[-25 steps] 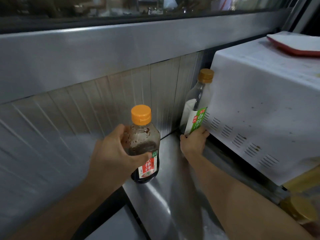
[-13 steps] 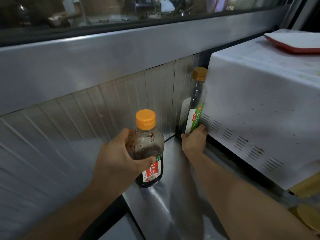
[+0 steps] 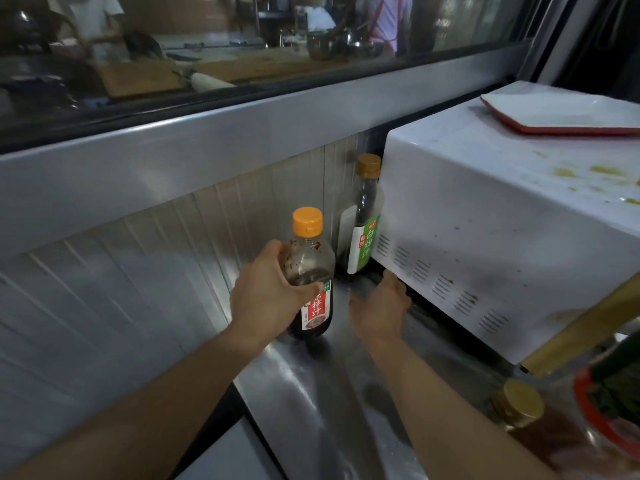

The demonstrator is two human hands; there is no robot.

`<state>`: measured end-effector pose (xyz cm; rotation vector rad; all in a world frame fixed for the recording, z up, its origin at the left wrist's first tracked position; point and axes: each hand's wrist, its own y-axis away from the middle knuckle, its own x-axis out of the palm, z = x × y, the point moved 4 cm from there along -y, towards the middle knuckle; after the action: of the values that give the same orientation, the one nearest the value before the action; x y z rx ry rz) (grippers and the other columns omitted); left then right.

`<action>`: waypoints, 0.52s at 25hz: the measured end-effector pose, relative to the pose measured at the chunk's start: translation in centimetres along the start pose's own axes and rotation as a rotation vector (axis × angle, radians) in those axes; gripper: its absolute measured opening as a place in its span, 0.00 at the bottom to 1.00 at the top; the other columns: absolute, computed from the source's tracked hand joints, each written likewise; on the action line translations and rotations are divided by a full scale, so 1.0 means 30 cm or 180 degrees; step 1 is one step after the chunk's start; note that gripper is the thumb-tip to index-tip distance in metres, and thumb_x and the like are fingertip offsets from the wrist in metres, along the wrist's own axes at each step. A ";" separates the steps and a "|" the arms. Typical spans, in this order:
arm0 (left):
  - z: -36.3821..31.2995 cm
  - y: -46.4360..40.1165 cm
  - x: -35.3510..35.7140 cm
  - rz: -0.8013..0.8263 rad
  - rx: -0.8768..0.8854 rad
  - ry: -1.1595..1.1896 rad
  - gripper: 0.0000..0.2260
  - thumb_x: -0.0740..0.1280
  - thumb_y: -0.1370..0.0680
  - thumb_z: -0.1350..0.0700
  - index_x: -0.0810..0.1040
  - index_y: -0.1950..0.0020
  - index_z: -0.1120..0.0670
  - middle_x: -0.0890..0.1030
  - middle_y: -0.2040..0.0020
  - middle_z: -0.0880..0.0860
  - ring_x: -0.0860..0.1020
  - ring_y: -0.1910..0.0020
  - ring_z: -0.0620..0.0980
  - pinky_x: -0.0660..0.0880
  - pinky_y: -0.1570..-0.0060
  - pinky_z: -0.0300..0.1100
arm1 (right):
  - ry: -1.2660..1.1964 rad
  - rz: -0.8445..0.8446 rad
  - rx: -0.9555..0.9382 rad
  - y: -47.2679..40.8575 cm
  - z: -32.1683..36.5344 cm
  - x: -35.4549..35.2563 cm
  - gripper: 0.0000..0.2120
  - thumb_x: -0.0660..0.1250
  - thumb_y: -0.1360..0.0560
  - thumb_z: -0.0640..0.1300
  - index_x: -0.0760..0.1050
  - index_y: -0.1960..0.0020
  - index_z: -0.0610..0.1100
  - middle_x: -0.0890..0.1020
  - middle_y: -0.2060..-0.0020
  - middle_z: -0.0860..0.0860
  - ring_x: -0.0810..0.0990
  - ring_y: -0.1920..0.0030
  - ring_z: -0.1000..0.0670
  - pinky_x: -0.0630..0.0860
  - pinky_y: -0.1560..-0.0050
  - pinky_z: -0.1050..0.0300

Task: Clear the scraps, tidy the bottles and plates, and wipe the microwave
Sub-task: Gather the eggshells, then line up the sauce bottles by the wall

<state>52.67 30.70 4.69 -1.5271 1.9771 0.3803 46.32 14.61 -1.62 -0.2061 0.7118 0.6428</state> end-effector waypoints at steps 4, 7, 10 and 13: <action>-0.024 -0.054 0.083 -0.0031 0.0064 -0.0062 0.24 0.78 0.37 0.48 0.73 0.46 0.52 0.81 0.52 0.49 0.79 0.51 0.52 0.78 0.52 0.52 | 0.0022 0.0017 0.0026 0.030 -0.036 -0.038 0.35 0.67 0.29 0.36 0.55 0.26 0.39 0.62 0.28 0.41 0.60 0.29 0.39 0.59 0.30 0.50; -0.009 -0.095 0.139 -0.0131 -0.0021 -0.0032 0.25 0.78 0.36 0.49 0.73 0.45 0.53 0.81 0.49 0.51 0.79 0.50 0.53 0.77 0.51 0.51 | 0.0039 0.0078 0.0118 0.037 -0.073 -0.034 0.36 0.67 0.29 0.35 0.55 0.25 0.39 0.61 0.27 0.41 0.59 0.28 0.39 0.58 0.29 0.50; 0.004 -0.117 0.178 -0.0204 -0.0051 -0.0022 0.26 0.78 0.37 0.50 0.73 0.44 0.54 0.82 0.48 0.52 0.79 0.49 0.54 0.77 0.52 0.49 | 0.0027 0.0206 0.0113 0.050 -0.098 -0.021 0.37 0.67 0.28 0.37 0.53 0.25 0.39 0.60 0.26 0.42 0.58 0.27 0.41 0.57 0.27 0.51; 0.009 -0.129 0.200 -0.0245 -0.0047 0.0022 0.27 0.78 0.36 0.50 0.73 0.42 0.54 0.82 0.47 0.52 0.80 0.48 0.53 0.77 0.50 0.49 | 0.0003 0.0265 -0.0010 0.059 -0.114 -0.008 0.38 0.68 0.29 0.38 0.53 0.25 0.38 0.60 0.27 0.42 0.58 0.26 0.44 0.55 0.26 0.50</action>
<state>55.50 25.08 1.29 -1.6106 1.9180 0.3588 43.24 14.56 -3.95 -0.1804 0.7231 0.7233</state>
